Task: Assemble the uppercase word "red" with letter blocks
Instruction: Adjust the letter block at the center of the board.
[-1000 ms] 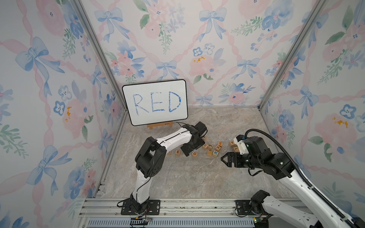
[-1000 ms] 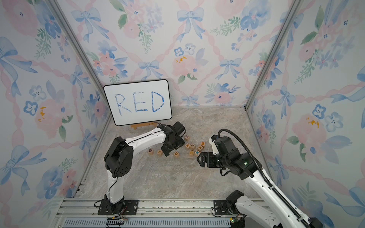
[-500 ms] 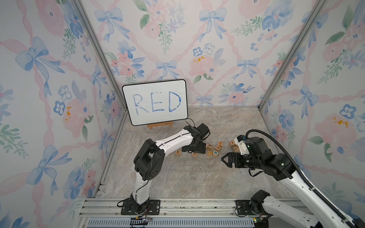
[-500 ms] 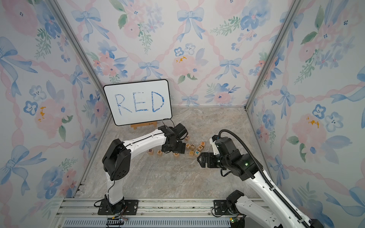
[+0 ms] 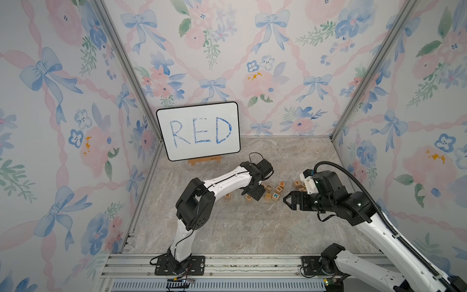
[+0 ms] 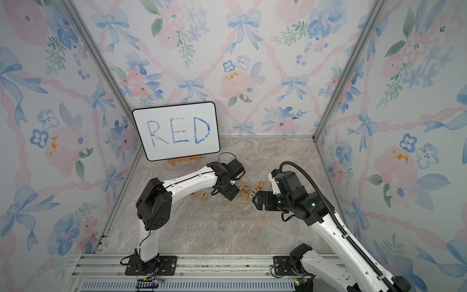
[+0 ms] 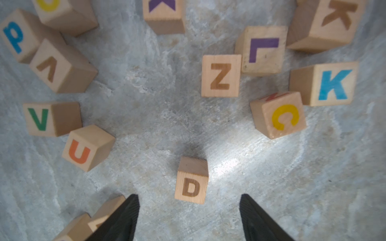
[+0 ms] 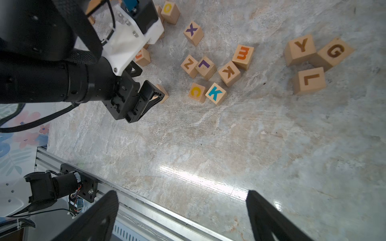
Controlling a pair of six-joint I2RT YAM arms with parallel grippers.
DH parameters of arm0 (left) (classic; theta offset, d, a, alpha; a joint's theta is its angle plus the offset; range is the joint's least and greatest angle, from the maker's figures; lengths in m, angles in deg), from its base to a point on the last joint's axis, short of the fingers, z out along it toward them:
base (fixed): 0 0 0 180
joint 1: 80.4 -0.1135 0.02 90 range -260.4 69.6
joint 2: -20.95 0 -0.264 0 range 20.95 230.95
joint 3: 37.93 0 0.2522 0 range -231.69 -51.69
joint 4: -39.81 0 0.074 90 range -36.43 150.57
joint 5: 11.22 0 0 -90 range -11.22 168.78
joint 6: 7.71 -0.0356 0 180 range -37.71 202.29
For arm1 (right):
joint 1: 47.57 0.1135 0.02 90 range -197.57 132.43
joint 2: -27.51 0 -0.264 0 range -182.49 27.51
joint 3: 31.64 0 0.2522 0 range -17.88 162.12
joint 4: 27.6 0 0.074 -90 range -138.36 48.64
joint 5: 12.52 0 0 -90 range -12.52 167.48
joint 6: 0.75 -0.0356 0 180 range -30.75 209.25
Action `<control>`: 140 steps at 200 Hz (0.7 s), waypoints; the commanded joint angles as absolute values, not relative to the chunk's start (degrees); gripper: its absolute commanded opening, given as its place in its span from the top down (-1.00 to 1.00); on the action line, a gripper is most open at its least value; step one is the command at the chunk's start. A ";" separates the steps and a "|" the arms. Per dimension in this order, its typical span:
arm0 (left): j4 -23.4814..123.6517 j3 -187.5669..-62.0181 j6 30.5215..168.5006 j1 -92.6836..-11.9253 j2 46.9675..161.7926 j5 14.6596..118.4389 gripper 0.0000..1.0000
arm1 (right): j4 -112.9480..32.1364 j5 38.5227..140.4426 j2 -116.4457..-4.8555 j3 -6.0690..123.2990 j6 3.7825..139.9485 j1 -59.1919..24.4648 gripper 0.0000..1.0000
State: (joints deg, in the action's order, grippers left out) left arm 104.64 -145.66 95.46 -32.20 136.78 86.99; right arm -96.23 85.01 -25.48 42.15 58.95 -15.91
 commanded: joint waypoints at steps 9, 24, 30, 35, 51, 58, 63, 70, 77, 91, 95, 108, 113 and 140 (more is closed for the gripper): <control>105.13 -146.67 91.37 -32.22 139.78 88.13 -0.37 | -98.79 85.83 -26.63 45.37 61.40 -16.78 -0.94; 105.16 -146.75 91.08 -32.24 140.44 87.40 -0.37 | -99.09 85.92 -26.88 45.66 61.69 -17.13 -0.94; 105.14 -146.42 91.04 -32.32 140.53 87.51 -0.38 | -99.16 86.01 -26.89 45.63 61.81 -17.24 -0.94; 105.16 -146.16 90.97 -32.33 140.58 87.83 -0.38 | -99.19 85.94 -26.87 45.65 61.70 -17.33 -0.94; 105.16 -145.34 90.82 -32.50 140.81 87.58 -0.38 | -99.07 86.00 -26.71 45.31 61.38 -17.46 -0.94; 105.08 -145.30 90.88 -32.57 140.98 87.35 -0.38 | -98.87 86.01 -26.53 45.09 61.11 -17.50 -0.94; 105.16 -145.34 90.95 -32.66 141.14 86.87 -0.38 | -98.76 86.01 -26.47 44.93 60.96 -17.46 -0.94; 105.16 -145.29 90.88 -32.68 141.43 86.17 -0.37 | -98.62 86.05 -26.43 44.69 60.75 -17.50 -0.94; 105.15 -145.21 90.90 -32.68 141.69 85.84 -0.34 | -98.59 86.02 -26.36 44.61 60.71 -17.51 -0.94; 105.14 -145.05 90.99 -32.66 142.10 85.66 -0.20 | -98.65 86.00 -26.36 44.44 60.77 -17.51 -0.94; 105.14 -145.03 91.00 -32.64 142.22 85.68 -0.20 | -98.58 85.84 -26.36 44.50 60.69 -17.51 -0.94; 105.10 -145.08 91.15 -32.68 142.61 85.66 -0.19 | -98.66 85.72 -26.19 44.43 60.64 -17.51 -0.94; 105.13 -145.10 91.21 -32.67 142.70 85.75 -0.19 | -98.66 85.60 -26.18 44.37 60.68 -17.57 -0.94; 105.15 -145.42 91.61 -32.68 143.35 85.69 -0.19 | -98.66 85.47 -26.10 44.10 60.58 -17.60 -0.94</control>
